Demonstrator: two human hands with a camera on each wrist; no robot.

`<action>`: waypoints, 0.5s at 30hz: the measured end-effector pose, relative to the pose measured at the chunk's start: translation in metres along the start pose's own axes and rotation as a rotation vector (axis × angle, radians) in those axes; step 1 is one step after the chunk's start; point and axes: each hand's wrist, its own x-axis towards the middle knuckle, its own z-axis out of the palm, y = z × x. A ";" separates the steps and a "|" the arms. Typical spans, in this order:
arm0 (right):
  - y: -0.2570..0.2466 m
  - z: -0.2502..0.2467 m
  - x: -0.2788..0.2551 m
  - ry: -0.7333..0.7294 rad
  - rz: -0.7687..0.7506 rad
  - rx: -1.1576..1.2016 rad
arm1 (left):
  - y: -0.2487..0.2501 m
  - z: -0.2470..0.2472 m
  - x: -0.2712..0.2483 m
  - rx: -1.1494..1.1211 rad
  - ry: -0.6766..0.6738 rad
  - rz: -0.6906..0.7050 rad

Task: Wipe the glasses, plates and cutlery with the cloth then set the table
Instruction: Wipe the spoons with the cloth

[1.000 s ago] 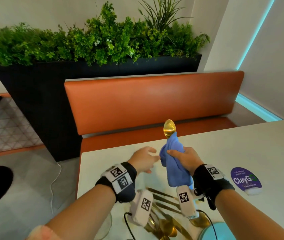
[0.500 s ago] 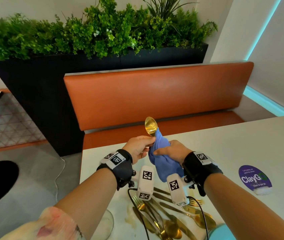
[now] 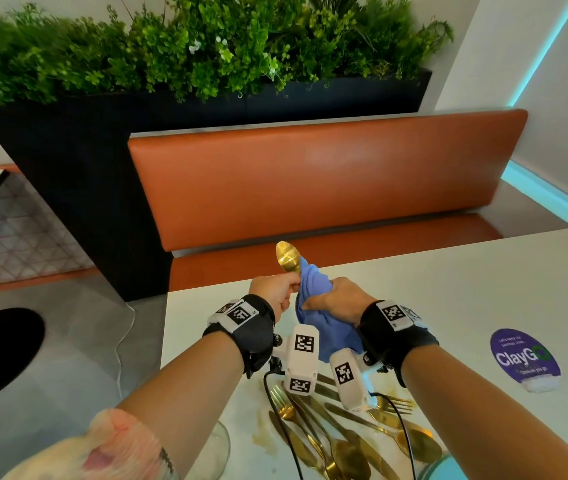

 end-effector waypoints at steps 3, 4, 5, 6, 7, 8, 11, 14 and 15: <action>0.000 0.005 0.003 0.075 0.002 -0.028 | 0.000 -0.002 0.003 0.011 -0.034 -0.020; 0.000 0.008 0.005 0.107 0.007 -0.016 | 0.000 -0.002 0.005 0.019 -0.046 -0.036; 0.000 0.011 0.006 0.138 0.010 0.018 | 0.000 -0.002 0.006 0.026 -0.046 -0.054; 0.000 0.014 0.008 0.150 0.024 0.067 | 0.000 -0.002 0.008 0.031 -0.035 -0.068; 0.000 0.016 0.009 0.160 0.035 0.108 | 0.001 -0.002 0.009 0.044 -0.025 -0.077; -0.001 0.018 0.010 0.158 0.054 0.125 | 0.000 -0.002 0.011 0.081 -0.014 -0.072; -0.004 0.021 0.013 0.101 0.071 0.042 | -0.001 -0.003 0.017 0.168 0.045 -0.058; -0.003 0.021 0.013 0.039 0.087 -0.116 | 0.003 -0.006 0.030 0.156 0.150 -0.016; -0.001 0.020 0.012 0.018 0.089 -0.178 | 0.004 -0.008 0.034 0.150 0.181 -0.004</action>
